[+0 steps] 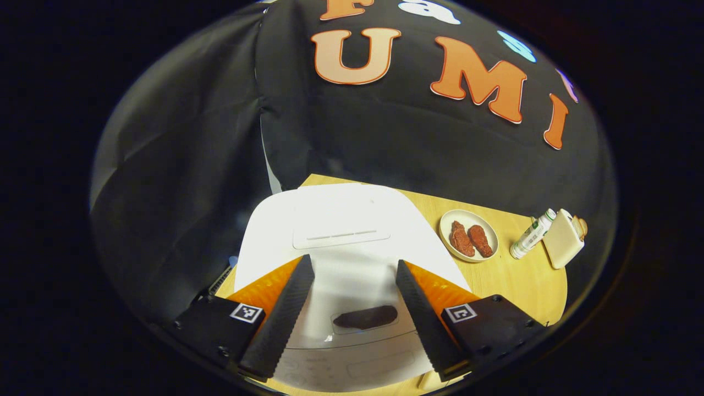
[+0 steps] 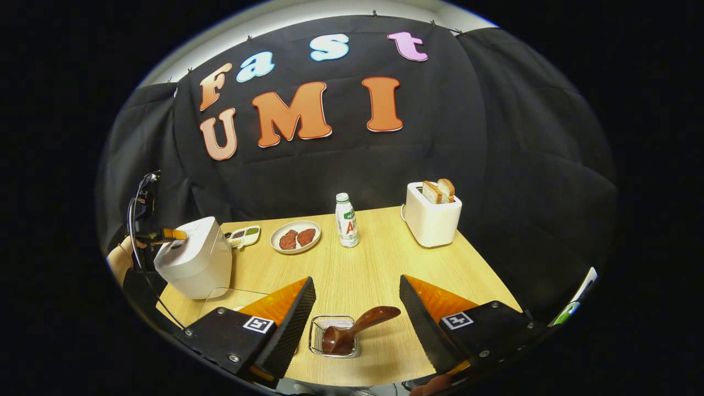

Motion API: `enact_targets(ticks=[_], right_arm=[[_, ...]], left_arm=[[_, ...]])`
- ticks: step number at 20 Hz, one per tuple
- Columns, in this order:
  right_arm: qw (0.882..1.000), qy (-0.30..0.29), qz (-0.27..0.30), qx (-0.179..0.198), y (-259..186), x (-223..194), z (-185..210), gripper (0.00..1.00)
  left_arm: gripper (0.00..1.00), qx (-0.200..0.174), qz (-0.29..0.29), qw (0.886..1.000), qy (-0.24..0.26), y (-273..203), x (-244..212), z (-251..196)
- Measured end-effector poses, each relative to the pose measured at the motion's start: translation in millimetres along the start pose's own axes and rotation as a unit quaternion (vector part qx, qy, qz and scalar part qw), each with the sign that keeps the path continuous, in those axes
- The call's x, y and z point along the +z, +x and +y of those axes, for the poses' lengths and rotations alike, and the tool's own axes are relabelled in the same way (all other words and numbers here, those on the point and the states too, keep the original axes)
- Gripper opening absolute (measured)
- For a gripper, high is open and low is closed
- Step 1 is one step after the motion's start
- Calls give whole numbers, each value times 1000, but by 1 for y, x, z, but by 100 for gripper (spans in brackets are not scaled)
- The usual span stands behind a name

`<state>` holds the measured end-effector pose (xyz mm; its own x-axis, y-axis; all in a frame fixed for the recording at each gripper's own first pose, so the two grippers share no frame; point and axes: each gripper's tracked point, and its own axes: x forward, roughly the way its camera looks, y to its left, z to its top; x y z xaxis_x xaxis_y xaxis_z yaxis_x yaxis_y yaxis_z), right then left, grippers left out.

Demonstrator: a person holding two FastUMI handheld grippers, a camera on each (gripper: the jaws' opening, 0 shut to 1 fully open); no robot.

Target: Close the left gripper, press the button to open the rice cooker; take a wooden spoon from the chopstick holder with the right hand, scoop a spoonful of rice and pour it into the rice cooker, then put the wooden spoon back into the chopstick holder.

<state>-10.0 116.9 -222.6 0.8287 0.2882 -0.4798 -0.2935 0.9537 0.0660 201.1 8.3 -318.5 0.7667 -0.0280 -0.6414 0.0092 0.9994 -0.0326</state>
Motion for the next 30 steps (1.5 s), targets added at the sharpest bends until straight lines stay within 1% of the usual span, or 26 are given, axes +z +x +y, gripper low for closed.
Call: enact_targets(ticks=[4,8,11,12,14,16,17,20,23,26,29,30], right_arm=[[1000,6,-8,0,-1,5,2,95],[1000,5,-21,-7,-5,16,-2,95],[999,-3,-35,-12,-6,29,-6,95],[999,-6,-41,-14,-6,35,-7,95],[998,-11,-56,-15,-8,50,-8,95],[997,-18,-72,-16,-11,66,-7,95],[996,-23,-81,-16,-14,81,-8,95],[994,-34,-104,-19,-22,104,-8,95],[991,-43,-124,-22,-33,124,-7,95],[989,-50,-139,-23,-45,139,-7,95],[986,-56,-154,-22,-59,152,-8,95],[985,-57,-159,-24,-63,156,-10,95]], left_arm=[[100,1,-5,999,33,-2,4,1],[100,-4,-11,1000,19,-9,8,-1],[100,-6,-37,999,14,-33,28,3],[99,-8,-50,999,11,-46,36,4],[100,-14,-77,997,6,-69,59,4],[99,-19,-111,994,5,-96,86,6],[100,-24,-127,992,4,-112,99,5],[100,-35,-177,983,-1,-160,133,-5],[99,-35,-230,972,0,-218,160,-4],[100,-31,-258,966,2,-264,166,-1],[100,-44,-275,960,-19,-294,163,-5],[99,-44,-280,959,-25,-302,162,-2]])
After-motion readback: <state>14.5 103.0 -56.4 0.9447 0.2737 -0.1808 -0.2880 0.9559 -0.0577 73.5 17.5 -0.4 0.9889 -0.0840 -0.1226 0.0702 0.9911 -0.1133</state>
